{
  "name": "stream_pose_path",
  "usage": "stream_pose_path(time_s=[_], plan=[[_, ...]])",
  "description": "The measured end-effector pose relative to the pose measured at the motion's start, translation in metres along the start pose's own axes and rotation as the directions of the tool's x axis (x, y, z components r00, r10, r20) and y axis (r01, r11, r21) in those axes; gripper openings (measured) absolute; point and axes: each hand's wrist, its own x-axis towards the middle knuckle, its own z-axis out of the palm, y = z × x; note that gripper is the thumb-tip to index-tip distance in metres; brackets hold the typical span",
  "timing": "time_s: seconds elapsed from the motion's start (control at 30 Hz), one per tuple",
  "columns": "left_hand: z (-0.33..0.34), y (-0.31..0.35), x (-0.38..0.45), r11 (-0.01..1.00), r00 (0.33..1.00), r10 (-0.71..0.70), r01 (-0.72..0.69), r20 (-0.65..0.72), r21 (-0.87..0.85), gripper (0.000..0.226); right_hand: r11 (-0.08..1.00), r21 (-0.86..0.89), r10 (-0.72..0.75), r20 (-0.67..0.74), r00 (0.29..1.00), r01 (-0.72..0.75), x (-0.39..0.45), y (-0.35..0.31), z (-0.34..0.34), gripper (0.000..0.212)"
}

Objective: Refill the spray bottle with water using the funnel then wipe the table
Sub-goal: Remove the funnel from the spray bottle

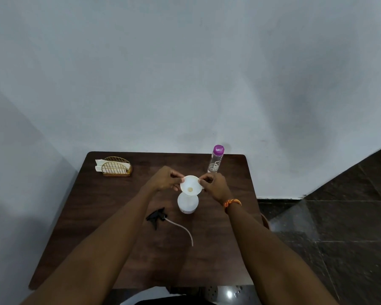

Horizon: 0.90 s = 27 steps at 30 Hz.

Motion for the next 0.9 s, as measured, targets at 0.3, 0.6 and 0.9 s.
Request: stream_pose_path(time_s=[0.3,0.6,0.9], plan=[[0.01,-0.002,-0.006,0.998,0.998,0.003,-0.007,-0.057,-0.066,0.02,1.0,-0.001,0.002,-0.073,0.997,-0.002,-0.004,0.001,0.004,0.009],[-0.021,0.008,0.005,0.998,0.991,0.045,-0.05,-0.128,-0.034,0.021,0.998,0.026,-0.051,-0.054,0.997,0.052,0.027,-0.025,0.006,0.012],[-0.105,-0.014,0.024,0.989,0.963,0.094,-0.062,-0.252,0.134,0.016,0.986,-0.015,-0.167,0.036,0.985,0.168,0.1,-0.064,0.053,0.008]])
